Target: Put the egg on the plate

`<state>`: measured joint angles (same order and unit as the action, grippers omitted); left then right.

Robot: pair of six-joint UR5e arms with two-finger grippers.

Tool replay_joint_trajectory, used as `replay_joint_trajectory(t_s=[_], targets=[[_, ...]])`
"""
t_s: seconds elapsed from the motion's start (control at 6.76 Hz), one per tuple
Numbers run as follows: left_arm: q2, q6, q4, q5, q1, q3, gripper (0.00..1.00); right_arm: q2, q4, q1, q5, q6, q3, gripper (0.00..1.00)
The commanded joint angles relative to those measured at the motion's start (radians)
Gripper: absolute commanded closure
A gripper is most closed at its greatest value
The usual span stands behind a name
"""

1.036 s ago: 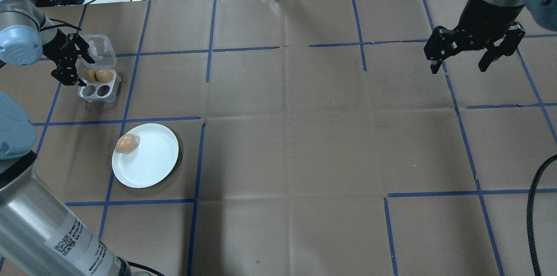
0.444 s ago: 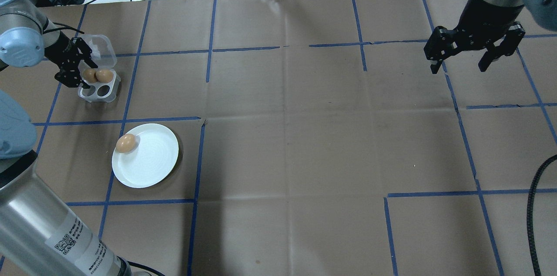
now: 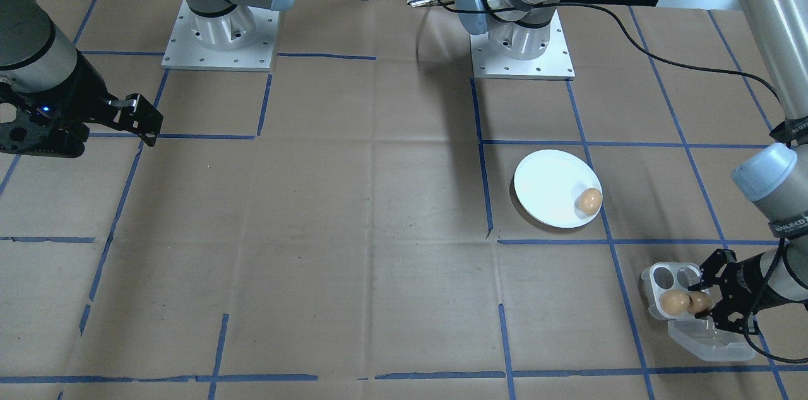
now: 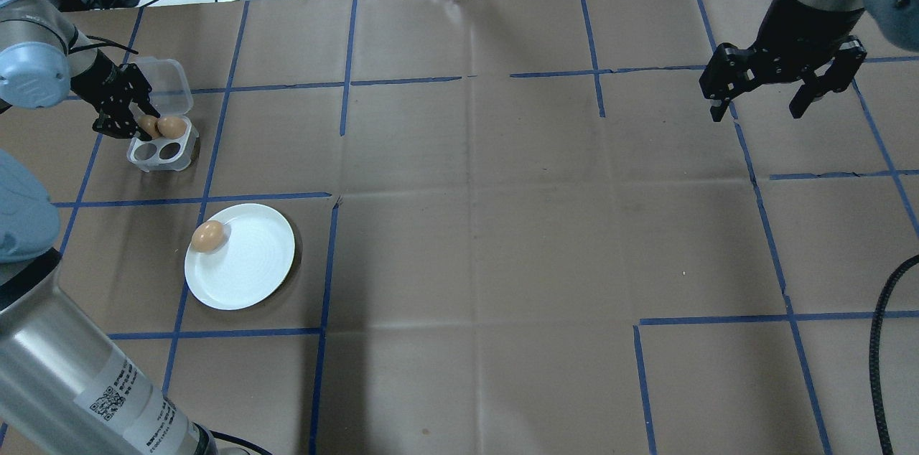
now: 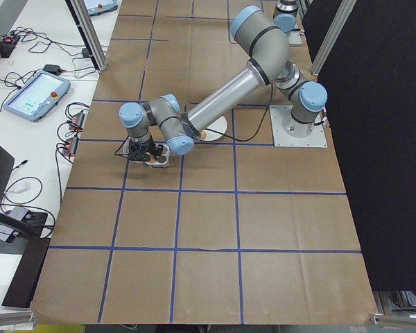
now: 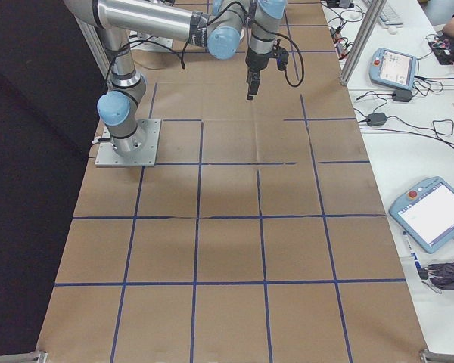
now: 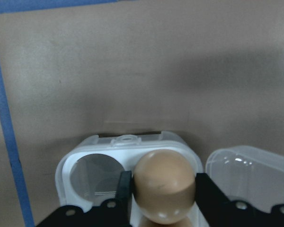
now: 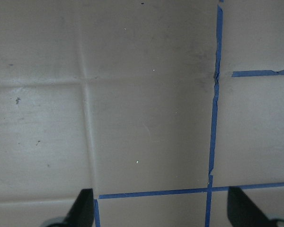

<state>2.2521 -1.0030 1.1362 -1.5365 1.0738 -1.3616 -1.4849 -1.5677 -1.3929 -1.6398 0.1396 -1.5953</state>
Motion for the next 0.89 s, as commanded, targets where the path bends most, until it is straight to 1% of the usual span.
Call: replay_joint_trajectory(t_s=[0.0, 0.3, 0.44, 0.74], targets=[[-0.018, 0.007, 0.000, 0.032, 0.000, 0.002, 0.78, 0.000, 0.000, 0.000, 0.000, 0.000, 0.000, 0.00], [-0.055, 0.020, 0.008, 0.032, 0.002, -0.004, 0.85, 0.000, 0.000, 0.000, 0.000, 0.000, 0.000, 0.00], [-0.077, 0.023, 0.026, 0.029, 0.002, -0.007, 0.85, 0.000, 0.000, 0.000, 0.000, 0.000, 0.000, 0.00], [-0.155, 0.023, 0.155, 0.030, 0.015, -0.025, 0.89, 0.000, 0.000, 0.000, 0.000, 0.000, 0.000, 0.00]])
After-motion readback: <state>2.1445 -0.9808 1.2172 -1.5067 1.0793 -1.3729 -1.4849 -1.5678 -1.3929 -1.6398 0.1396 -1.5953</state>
